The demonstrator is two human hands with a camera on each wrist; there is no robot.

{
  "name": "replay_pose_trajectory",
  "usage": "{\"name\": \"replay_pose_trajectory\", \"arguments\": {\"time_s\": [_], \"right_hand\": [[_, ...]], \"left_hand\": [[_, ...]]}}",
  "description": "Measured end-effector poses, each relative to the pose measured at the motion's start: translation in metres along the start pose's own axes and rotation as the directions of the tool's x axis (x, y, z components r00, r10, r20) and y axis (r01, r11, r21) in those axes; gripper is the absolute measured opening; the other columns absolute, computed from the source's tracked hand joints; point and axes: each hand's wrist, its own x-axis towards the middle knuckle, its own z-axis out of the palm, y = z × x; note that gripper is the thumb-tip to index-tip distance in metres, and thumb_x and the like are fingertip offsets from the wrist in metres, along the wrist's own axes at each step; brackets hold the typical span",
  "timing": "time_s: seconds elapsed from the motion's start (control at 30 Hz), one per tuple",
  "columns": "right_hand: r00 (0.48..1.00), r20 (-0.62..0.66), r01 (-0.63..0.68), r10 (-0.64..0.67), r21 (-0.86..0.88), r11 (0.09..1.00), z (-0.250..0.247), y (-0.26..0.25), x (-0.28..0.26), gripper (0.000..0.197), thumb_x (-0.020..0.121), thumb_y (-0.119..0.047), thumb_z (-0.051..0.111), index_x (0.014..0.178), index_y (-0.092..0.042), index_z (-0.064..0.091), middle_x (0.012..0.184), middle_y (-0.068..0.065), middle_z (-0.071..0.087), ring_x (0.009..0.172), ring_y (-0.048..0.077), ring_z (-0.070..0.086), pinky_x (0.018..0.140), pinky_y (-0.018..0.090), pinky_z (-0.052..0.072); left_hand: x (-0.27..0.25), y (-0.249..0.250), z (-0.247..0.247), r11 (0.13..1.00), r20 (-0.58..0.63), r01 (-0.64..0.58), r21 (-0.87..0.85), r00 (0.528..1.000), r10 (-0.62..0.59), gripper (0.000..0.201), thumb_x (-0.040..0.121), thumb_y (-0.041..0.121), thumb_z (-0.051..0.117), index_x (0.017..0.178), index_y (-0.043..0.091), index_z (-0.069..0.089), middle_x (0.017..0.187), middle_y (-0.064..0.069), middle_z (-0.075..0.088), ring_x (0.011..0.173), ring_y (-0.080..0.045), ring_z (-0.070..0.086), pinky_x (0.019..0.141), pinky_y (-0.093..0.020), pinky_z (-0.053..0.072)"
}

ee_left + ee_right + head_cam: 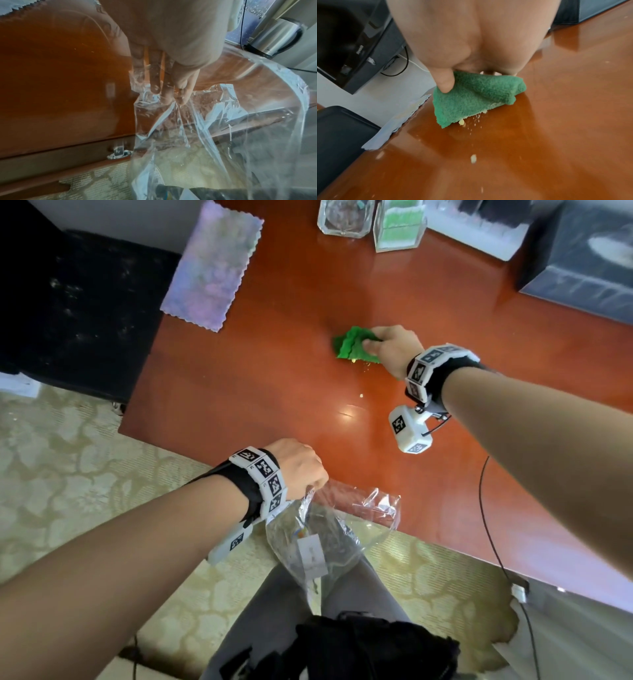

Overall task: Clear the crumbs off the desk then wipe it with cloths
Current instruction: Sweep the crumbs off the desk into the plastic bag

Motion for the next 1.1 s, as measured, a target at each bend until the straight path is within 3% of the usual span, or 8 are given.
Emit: {"name": "replay_pose_trajectory", "arguments": {"time_s": [0.23, 0.33, 0.4, 0.53, 0.7, 0.8, 1.03, 1.1], "right_hand": [[1.0, 0.012, -0.02, 0.02, 0.02, 1.0, 0.03, 0.01, -0.047, 0.027, 0.1, -0.027, 0.051, 0.121, -0.019, 0.065, 0.096, 0.002, 0.059, 0.09, 0.02, 0.053, 0.075, 0.022, 0.033], [1.0, 0.008, -0.025, 0.025, 0.029, 0.999, 0.041, 0.014, -0.066, 0.027, 0.1, -0.026, 0.051, 0.121, -0.017, 0.065, 0.095, 0.001, 0.058, 0.09, 0.019, 0.05, 0.075, 0.022, 0.032], [0.999, -0.004, -0.042, 0.042, 0.045, 0.998, 0.049, 0.018, -0.079, 0.026, 0.1, -0.026, 0.051, 0.12, -0.018, 0.065, 0.094, 0.002, 0.059, 0.089, 0.019, 0.051, 0.074, 0.023, 0.033], [0.997, -0.041, -0.067, 0.072, 0.094, 0.993, 0.061, 0.021, -0.101, 0.028, 0.098, -0.028, 0.053, 0.123, -0.023, 0.065, 0.102, 0.006, 0.064, 0.09, 0.02, 0.055, 0.074, 0.023, 0.037], [0.988, -0.126, -0.071, 0.09, 0.146, 0.987, 0.064, 0.022, -0.119, 0.031, 0.1, -0.027, 0.05, 0.126, -0.017, 0.062, 0.108, 0.013, 0.067, 0.09, 0.026, 0.061, 0.077, 0.034, 0.049], [0.981, -0.181, -0.048, 0.07, 0.12, 0.992, 0.066, 0.021, -0.12, 0.027, 0.101, -0.024, 0.047, 0.121, -0.017, 0.063, 0.093, 0.005, 0.062, 0.078, 0.02, 0.058, 0.062, 0.029, 0.042], [0.899, -0.435, -0.023, 0.042, 0.049, 0.999, 0.045, 0.01, -0.094, 0.031, 0.101, -0.022, 0.042, 0.126, -0.016, 0.059, 0.121, 0.014, 0.063, 0.117, 0.032, 0.052, 0.09, 0.031, 0.041], [0.896, -0.443, -0.01, 0.001, -0.017, 1.0, 0.04, 0.008, -0.089, 0.028, 0.101, -0.02, 0.041, 0.123, -0.012, 0.058, 0.118, 0.014, 0.062, 0.113, 0.03, 0.05, 0.084, 0.03, 0.037]], "left_hand": [[-0.022, 0.024, 0.015, 0.991, -0.015, -0.064, 0.114, 0.998, 0.067, 0.037, 0.089, 0.008, 0.055, 0.117, 0.031, 0.065, 0.105, 0.009, 0.067, 0.101, -0.015, 0.053, 0.101, -0.038, 0.038], [-0.033, 0.033, 0.027, 0.968, -0.029, -0.107, 0.227, 0.993, 0.117, 0.031, 0.088, 0.01, 0.053, 0.112, 0.026, 0.065, 0.096, 0.008, 0.066, 0.095, -0.016, 0.052, 0.089, -0.033, 0.04], [-0.038, 0.038, 0.036, 0.953, -0.034, -0.132, 0.273, 0.989, 0.146, 0.026, 0.088, 0.012, 0.052, 0.108, 0.023, 0.064, 0.091, 0.007, 0.064, 0.091, -0.016, 0.052, 0.081, -0.03, 0.035], [-0.05, 0.046, 0.055, 0.921, 0.003, -0.185, 0.342, 0.981, 0.196, 0.021, 0.093, 0.017, 0.052, 0.112, 0.019, 0.061, 0.099, 0.003, 0.067, 0.096, -0.018, 0.058, 0.09, -0.034, 0.043], [-0.053, 0.046, 0.077, 0.912, 0.025, -0.196, 0.361, 0.979, 0.2, 0.02, 0.096, 0.012, 0.051, 0.112, 0.015, 0.062, 0.092, -0.001, 0.065, 0.089, -0.02, 0.06, 0.092, -0.039, 0.049], [-0.048, 0.042, 0.086, 0.916, 0.035, -0.192, 0.351, 0.981, 0.192, 0.02, 0.096, 0.004, 0.048, 0.107, 0.013, 0.062, 0.088, -0.003, 0.062, 0.087, -0.022, 0.061, 0.09, -0.042, 0.052], [-0.028, 0.036, 0.099, 0.943, 0.056, -0.173, 0.284, 0.985, 0.164, 0.013, 0.099, 0.009, 0.05, 0.106, 0.012, 0.06, 0.085, -0.002, 0.057, 0.082, -0.018, 0.061, 0.077, -0.036, 0.057], [-0.023, 0.036, 0.102, 0.953, 0.037, -0.16, 0.259, 0.987, 0.155, 0.013, 0.098, 0.009, 0.052, 0.107, 0.012, 0.061, 0.089, -0.002, 0.058, 0.084, -0.018, 0.061, 0.077, -0.037, 0.057]]}}
